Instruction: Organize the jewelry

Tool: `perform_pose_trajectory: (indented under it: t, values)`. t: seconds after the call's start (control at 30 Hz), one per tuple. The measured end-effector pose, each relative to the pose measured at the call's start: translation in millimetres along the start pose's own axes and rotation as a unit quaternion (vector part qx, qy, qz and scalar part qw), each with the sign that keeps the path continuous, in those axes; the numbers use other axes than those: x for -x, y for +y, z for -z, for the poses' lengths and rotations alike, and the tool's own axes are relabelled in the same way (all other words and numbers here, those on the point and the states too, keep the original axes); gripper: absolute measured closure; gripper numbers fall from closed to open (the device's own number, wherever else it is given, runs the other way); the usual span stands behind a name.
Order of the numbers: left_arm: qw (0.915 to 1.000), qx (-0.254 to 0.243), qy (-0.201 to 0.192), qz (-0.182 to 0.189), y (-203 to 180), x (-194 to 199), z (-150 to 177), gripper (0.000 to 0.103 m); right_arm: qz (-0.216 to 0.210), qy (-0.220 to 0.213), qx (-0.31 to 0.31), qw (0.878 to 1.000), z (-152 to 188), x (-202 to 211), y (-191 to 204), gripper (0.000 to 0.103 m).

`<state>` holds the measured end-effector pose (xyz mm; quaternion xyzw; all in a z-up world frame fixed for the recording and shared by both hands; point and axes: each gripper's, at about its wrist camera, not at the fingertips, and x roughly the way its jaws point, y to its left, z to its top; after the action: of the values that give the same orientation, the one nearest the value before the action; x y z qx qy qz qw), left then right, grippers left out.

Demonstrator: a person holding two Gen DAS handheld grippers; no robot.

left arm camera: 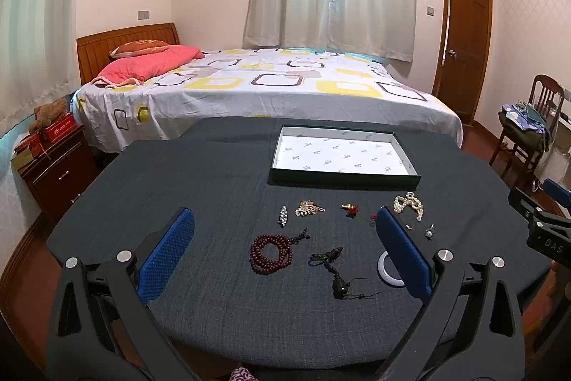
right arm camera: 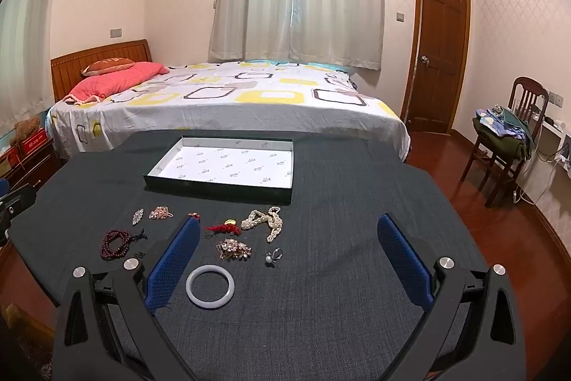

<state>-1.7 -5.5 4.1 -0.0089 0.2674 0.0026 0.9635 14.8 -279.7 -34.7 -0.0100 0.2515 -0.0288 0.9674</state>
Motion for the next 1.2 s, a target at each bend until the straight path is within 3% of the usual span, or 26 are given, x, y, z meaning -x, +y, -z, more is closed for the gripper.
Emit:
perform_pose_trajectory:
  t: [1.2]
  values:
    - [0.9999, 0.005, 0.005, 0.009, -2.5, -1.4, 3.4, 0.004, 0.001, 0.001, 0.0, 1.0, 1.0, 0.8, 4.6, 0.006]
